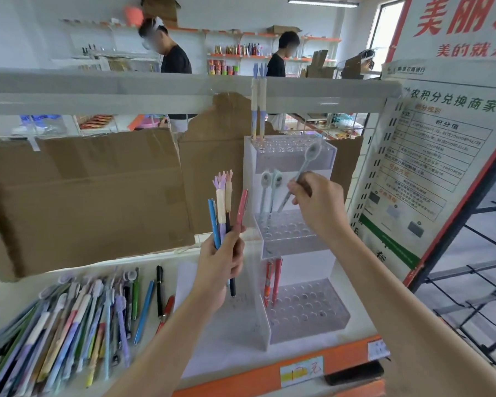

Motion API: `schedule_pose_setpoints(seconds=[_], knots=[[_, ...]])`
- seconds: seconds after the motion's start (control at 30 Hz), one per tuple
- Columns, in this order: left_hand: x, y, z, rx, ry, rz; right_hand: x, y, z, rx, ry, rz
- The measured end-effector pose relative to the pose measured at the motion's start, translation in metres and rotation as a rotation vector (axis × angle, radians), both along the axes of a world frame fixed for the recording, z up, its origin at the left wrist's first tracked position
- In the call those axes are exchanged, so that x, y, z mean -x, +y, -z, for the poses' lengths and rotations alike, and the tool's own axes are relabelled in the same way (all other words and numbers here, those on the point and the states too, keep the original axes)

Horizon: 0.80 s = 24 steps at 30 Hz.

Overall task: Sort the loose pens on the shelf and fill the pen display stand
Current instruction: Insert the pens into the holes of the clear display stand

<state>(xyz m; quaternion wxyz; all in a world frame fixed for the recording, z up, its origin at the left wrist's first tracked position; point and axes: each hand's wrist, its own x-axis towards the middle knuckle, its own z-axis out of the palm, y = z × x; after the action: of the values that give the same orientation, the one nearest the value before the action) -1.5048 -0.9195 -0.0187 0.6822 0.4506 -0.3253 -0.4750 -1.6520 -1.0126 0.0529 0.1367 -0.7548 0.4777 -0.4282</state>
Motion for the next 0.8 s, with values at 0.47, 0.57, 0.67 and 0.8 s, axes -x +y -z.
schedule_pose_setpoints(seconds=[0.47,0.57,0.67,0.8], knots=[[-0.001,0.001,0.002,0.008,-0.032,0.012,-0.011,-0.010,0.016,-0.227,0.386,-0.043],[0.000,0.004,0.002,0.004,-0.042,0.023,-0.009,-0.010,0.020,-0.212,0.329,-0.041],[0.001,0.006,0.000,0.003,-0.036,0.024,-0.004,-0.009,0.020,-0.229,0.243,-0.018],[0.005,0.008,-0.001,0.013,-0.032,0.029,0.005,0.005,0.023,-0.168,0.104,0.031]])
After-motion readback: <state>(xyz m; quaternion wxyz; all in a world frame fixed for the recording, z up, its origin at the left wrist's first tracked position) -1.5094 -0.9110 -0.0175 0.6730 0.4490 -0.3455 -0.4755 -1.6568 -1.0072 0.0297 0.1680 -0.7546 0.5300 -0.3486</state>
